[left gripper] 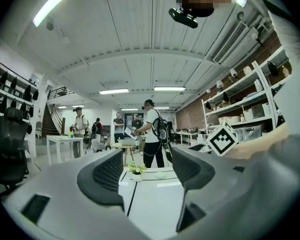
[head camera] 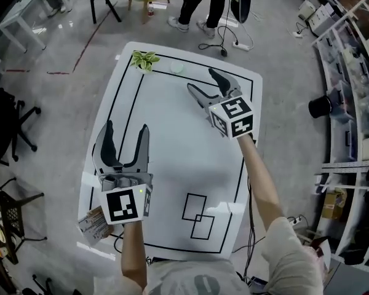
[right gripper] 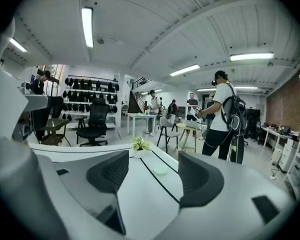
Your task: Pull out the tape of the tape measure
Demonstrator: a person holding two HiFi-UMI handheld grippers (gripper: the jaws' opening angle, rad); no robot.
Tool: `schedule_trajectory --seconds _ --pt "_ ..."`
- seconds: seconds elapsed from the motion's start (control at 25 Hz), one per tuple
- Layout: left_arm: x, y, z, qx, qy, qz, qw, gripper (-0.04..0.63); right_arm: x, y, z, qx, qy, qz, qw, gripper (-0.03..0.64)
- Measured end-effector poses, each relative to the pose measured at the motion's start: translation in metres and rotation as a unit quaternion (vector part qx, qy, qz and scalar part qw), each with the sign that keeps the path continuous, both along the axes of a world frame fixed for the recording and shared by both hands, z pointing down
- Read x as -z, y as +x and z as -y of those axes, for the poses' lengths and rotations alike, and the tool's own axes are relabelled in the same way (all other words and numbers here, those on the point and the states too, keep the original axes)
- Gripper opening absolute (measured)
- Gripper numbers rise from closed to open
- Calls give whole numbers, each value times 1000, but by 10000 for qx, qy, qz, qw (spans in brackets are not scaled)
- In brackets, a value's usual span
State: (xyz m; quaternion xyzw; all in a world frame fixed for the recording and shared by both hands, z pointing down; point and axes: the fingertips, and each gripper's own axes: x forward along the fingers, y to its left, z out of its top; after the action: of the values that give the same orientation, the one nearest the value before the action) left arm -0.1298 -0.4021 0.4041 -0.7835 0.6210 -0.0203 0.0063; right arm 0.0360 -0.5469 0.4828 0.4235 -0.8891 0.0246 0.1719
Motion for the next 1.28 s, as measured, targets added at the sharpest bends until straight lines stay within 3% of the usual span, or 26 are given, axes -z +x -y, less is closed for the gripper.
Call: schedule_trajectory --seconds 0.28,0.48,0.8,0.92,1.28 --pt "-59 0 37 77 -390 -29 9992 285 -82 -12 76 560 -558 -481 9957 302" --pt "-78 -4 47 165 -554 57 9983 285 -105 -25 100 981 -778 -522 9908 291" --pt "-95 -16 54 296 -679 21 9972 285 -125 -39 112 1322 -1034 -812 9825 279" --pt "-100 -21 57 344 -747 -18 9966 285 -133 -40 111 1512 -1114 -1198 9749 221" --pt "-111 -32 61 455 -901 -85 9949 285 -138 -50 115 1806 -1266 -1433 9648 222"
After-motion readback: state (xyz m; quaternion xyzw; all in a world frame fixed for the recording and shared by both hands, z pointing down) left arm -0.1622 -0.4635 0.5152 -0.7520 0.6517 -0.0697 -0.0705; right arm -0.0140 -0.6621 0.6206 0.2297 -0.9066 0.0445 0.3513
